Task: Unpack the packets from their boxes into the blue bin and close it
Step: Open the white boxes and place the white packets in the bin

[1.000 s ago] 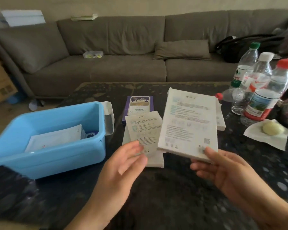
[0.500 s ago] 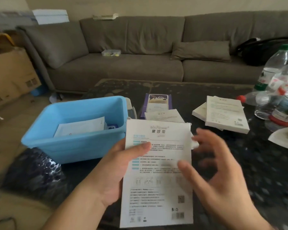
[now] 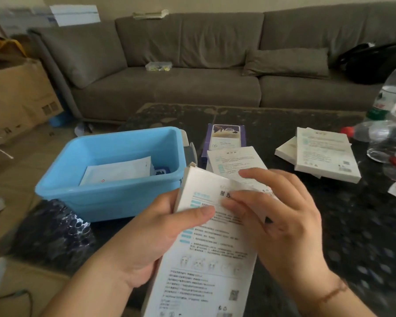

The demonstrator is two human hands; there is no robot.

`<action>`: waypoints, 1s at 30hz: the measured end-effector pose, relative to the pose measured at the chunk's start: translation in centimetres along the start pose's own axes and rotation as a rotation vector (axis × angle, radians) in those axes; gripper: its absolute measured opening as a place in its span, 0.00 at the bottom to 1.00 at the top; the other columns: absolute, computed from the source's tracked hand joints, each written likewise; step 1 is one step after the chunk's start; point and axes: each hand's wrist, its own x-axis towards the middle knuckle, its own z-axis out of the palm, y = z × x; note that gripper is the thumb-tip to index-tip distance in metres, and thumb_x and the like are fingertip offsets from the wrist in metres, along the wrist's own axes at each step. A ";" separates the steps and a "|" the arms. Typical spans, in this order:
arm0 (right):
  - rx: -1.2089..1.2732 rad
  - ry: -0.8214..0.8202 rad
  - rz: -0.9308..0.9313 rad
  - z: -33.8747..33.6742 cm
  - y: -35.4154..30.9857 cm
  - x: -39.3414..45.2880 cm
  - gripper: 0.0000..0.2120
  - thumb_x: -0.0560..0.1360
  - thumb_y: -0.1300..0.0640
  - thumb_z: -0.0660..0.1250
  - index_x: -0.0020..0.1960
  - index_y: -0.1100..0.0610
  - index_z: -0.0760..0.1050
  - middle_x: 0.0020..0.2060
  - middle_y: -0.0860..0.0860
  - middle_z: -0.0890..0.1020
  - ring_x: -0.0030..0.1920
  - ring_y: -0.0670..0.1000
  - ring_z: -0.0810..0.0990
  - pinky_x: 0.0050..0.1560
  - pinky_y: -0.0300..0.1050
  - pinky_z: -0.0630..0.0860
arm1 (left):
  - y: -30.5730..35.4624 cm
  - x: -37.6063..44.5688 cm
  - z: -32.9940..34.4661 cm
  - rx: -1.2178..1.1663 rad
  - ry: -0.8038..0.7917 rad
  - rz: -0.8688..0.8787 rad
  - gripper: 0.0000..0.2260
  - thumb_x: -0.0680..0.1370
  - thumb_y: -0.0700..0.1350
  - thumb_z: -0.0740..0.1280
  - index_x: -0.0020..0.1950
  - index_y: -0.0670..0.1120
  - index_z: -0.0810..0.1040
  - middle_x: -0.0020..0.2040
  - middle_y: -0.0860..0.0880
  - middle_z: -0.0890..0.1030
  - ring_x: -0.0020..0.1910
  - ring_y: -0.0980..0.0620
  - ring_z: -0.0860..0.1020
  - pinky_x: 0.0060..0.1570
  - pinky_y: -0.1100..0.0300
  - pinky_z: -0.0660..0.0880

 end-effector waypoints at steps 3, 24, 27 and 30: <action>-0.117 0.035 -0.126 0.4 0.1 -0.3 0.09 0.77 0.53 0.71 0.42 0.57 0.84 0.53 0.52 0.84 0.52 0.58 0.80 0.47 0.55 0.77 | 0.0 -0.1 0.3 -0.018 0.002 0.005 0.11 0.72 0.43 0.68 0.52 0.46 0.85 0.53 0.39 0.85 0.51 0.41 0.85 0.45 0.54 0.82; -0.059 -0.123 -0.012 0.5 -0.5 -0.1 0.04 0.75 0.60 0.57 0.46 0.54 0.69 0.39 0.48 0.75 0.40 0.50 0.71 0.35 0.47 0.75 | -0.4 0.1 0.6 0.044 0.099 -0.097 0.08 0.71 0.43 0.68 0.46 0.45 0.86 0.49 0.40 0.86 0.46 0.41 0.86 0.41 0.52 0.83; -0.070 -0.103 -0.042 0.5 -0.1 -0.2 0.10 0.73 0.66 0.65 0.53 0.58 0.76 0.41 0.50 0.78 0.42 0.52 0.75 0.37 0.48 0.78 | -0.3 0.1 0.7 0.043 0.128 -0.111 0.10 0.71 0.43 0.68 0.49 0.43 0.85 0.49 0.39 0.86 0.46 0.40 0.86 0.43 0.49 0.81; -0.066 -0.149 -0.100 0.4 0.0 -0.7 0.21 0.68 0.72 0.73 0.59 0.61 0.78 0.44 0.52 0.80 0.44 0.53 0.78 0.39 0.49 0.79 | -0.3 0.2 0.4 0.018 0.174 -0.124 0.12 0.71 0.43 0.68 0.53 0.42 0.83 0.49 0.38 0.86 0.47 0.39 0.85 0.46 0.48 0.80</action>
